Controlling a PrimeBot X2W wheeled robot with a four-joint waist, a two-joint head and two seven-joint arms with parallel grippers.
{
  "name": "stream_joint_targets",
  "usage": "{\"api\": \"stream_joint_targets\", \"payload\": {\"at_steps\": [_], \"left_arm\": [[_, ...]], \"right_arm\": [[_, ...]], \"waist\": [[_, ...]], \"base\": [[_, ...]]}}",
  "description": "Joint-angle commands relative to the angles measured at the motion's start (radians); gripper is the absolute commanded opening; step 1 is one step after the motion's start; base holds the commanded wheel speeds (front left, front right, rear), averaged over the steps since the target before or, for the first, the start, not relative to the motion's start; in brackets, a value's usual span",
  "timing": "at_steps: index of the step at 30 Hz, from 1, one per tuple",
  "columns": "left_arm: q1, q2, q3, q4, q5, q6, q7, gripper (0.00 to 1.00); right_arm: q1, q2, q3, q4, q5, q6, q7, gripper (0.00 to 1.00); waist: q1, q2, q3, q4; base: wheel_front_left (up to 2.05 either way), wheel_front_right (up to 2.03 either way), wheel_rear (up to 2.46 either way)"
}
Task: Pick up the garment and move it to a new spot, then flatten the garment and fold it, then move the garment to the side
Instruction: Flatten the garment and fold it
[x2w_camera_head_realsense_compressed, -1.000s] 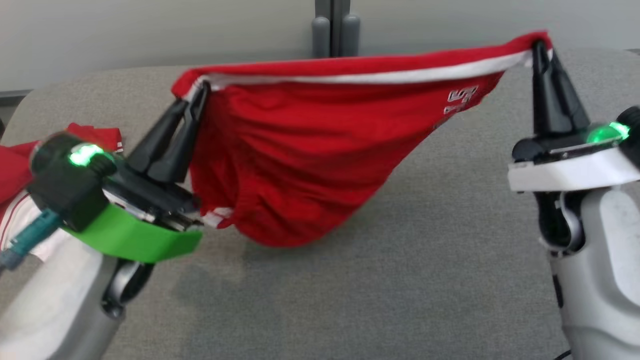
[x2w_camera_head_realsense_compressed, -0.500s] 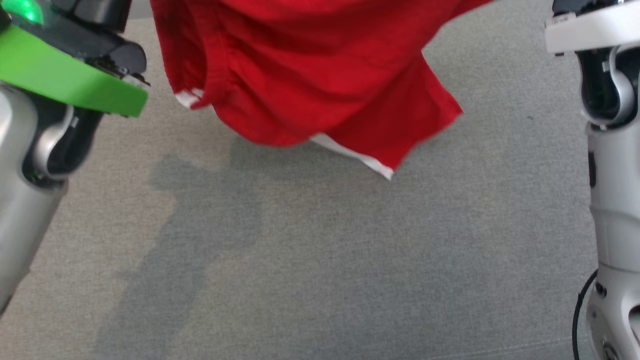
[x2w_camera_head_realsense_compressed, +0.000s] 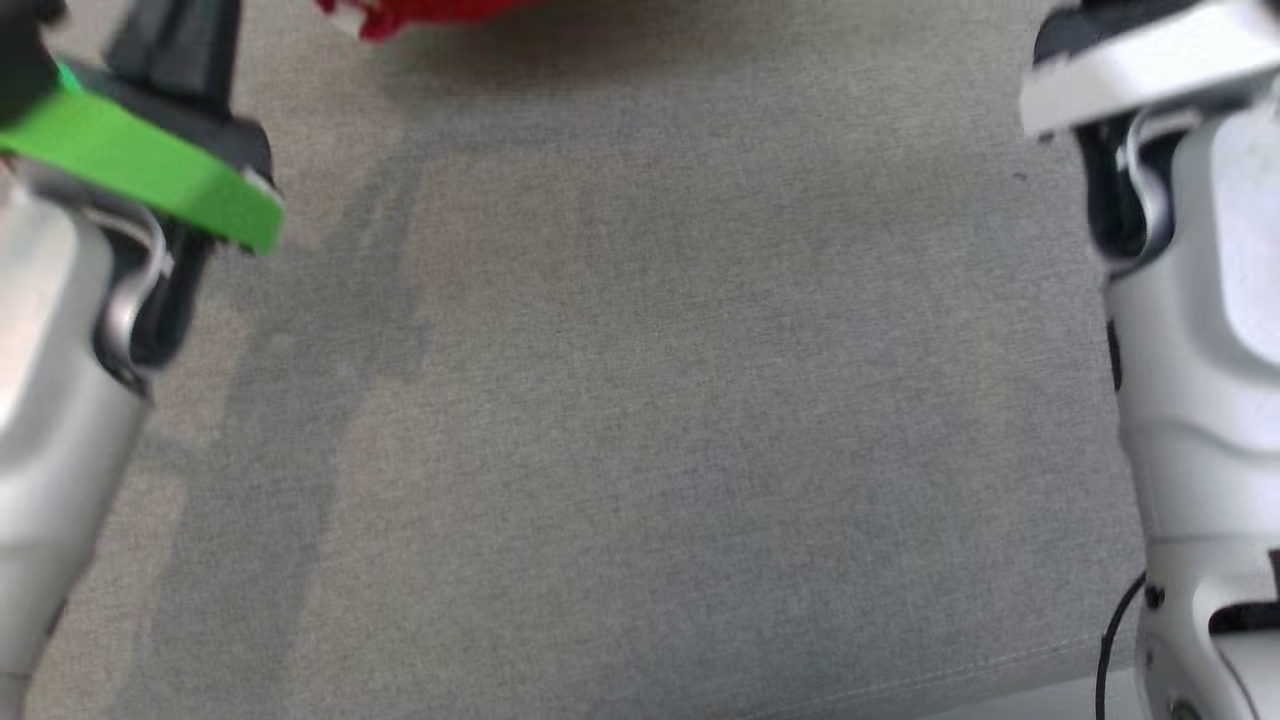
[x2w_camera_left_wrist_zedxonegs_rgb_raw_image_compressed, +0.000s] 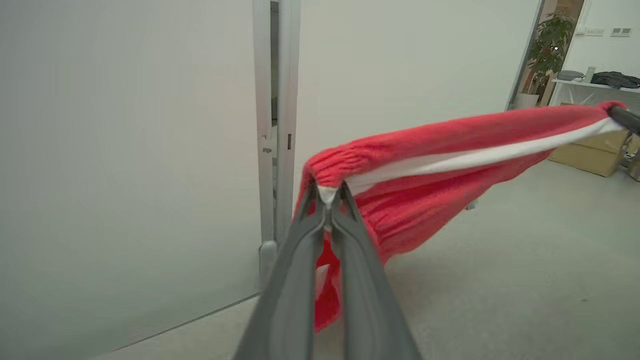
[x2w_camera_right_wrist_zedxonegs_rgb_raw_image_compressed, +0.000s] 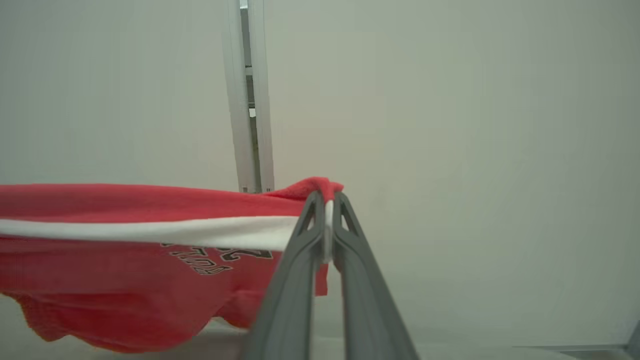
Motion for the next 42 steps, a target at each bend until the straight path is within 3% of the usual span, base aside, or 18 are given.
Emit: {"api": "stream_joint_targets", "payload": {"at_steps": [1,7,12,21,30,36,42], "left_arm": [[0.075,-0.001,0.006,0.026,-0.014,0.003,-0.009,0.0],[0.397,-0.084,0.094,0.067,-0.024,0.006,-0.009,0.0],[0.628,-0.177,0.181,0.085,-0.004,0.007,-0.009,0.0],[0.871,-0.271,0.251,0.097,0.085,0.007,-0.009,0.0],[1.02,-0.329,0.305,-0.002,0.207,0.007,-0.009,0.0],[0.964,-0.329,0.313,-0.101,0.26,0.007,-0.009,0.0],[0.837,-0.321,0.284,-0.158,0.276,0.004,-0.008,0.0]], "right_arm": [[0.078,-0.017,-0.019,0.016,0.019,-0.005,-0.008,0.0],[0.386,-0.025,0.017,0.073,0.084,-0.007,-0.012,0.0],[0.575,-0.022,0.036,0.043,0.137,-0.008,-0.013,0.0],[0.836,-0.003,0.007,-0.054,0.165,-0.007,-0.014,0.0],[1.026,0.007,-0.065,-0.193,0.197,-0.008,-0.014,0.0],[0.941,0.012,-0.04,-0.248,0.173,-0.007,-0.014,0.0],[0.747,0.011,-0.019,-0.203,0.127,-0.004,-0.013,0.0]], "waist": [[-0.0003,-0.0001,-0.049,0.008],[-0.0003,-0.0001,-0.111,0.014],[-0.0003,-0.0001,-0.167,0.016],[-0.0003,-0.0001,-0.261,0.051],[-0.0003,-0.0001,-0.295,0.093],[-0.0003,-0.0001,-0.228,0.103],[-0.0003,-0.0001,-0.132,0.146]], "base": [[0.0,0.0,0.0],[0.0,0.0,0.0],[0.0,0.0,0.0],[0.0,0.0,0.0],[0.0,0.0,0.0],[0.0,0.0,0.0],[0.0,0.0,0.0]]}}
